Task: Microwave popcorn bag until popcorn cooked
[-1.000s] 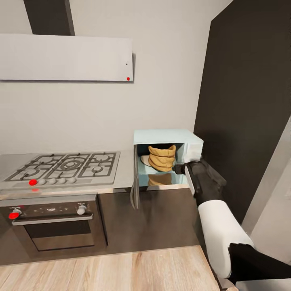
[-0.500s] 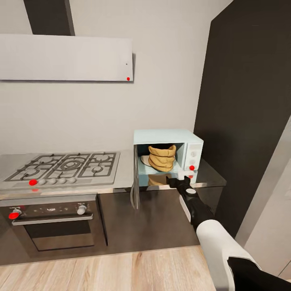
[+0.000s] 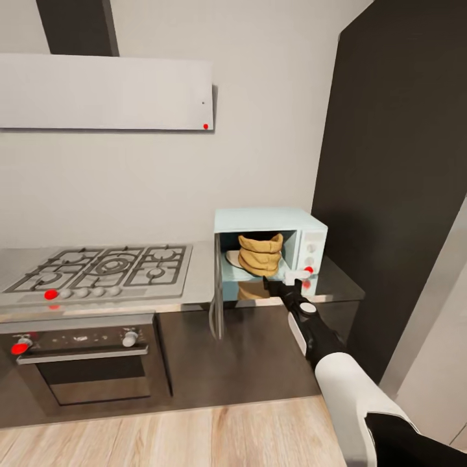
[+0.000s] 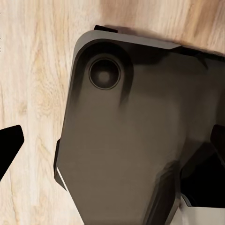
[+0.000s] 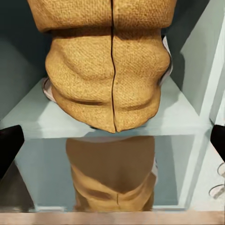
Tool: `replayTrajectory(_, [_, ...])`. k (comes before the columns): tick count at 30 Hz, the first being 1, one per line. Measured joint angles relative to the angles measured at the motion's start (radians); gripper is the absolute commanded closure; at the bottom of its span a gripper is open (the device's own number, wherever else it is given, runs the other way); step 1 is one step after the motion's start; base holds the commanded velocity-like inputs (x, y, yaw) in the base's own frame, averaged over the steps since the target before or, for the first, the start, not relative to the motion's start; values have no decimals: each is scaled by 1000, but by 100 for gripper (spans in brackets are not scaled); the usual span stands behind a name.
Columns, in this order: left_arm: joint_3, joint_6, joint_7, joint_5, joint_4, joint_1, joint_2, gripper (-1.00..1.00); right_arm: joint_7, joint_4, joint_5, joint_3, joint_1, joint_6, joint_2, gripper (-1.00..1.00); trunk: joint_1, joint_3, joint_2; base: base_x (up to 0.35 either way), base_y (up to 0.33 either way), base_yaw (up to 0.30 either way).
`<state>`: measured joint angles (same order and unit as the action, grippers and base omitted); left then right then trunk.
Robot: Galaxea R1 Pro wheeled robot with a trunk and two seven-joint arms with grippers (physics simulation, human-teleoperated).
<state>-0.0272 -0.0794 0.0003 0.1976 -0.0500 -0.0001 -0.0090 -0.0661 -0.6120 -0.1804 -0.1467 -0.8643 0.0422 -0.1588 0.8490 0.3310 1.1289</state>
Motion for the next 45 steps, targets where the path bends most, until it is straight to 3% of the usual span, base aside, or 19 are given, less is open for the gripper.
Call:
replayTrajectory(12, [0, 0, 1, 0, 0, 0, 0, -100, -5, 4, 2, 0, 0, 0, 0, -100, 0, 0, 0, 290, 0, 0])
replayTrajectory(17, [0, 0, 2, 0, 0, 0, 0, -100, -103, 35, 2, 0, 0, 3, 3, -100, 0, 0, 0, 290, 0, 0])
replayTrajectory(33, [0, 0, 2, 0, 0, 0, 0, -100, -119, 41, 2, 0, 0, 9, -1, -100, 0, 0, 0, 249, 0, 0])
replayTrajectory(45, [-2, 0, 2, 0, -1, 0, 0, -100, -118, 41, 1, -1, 0, 9, 2, -100, 1, 0, 0, -86, 0, 0])
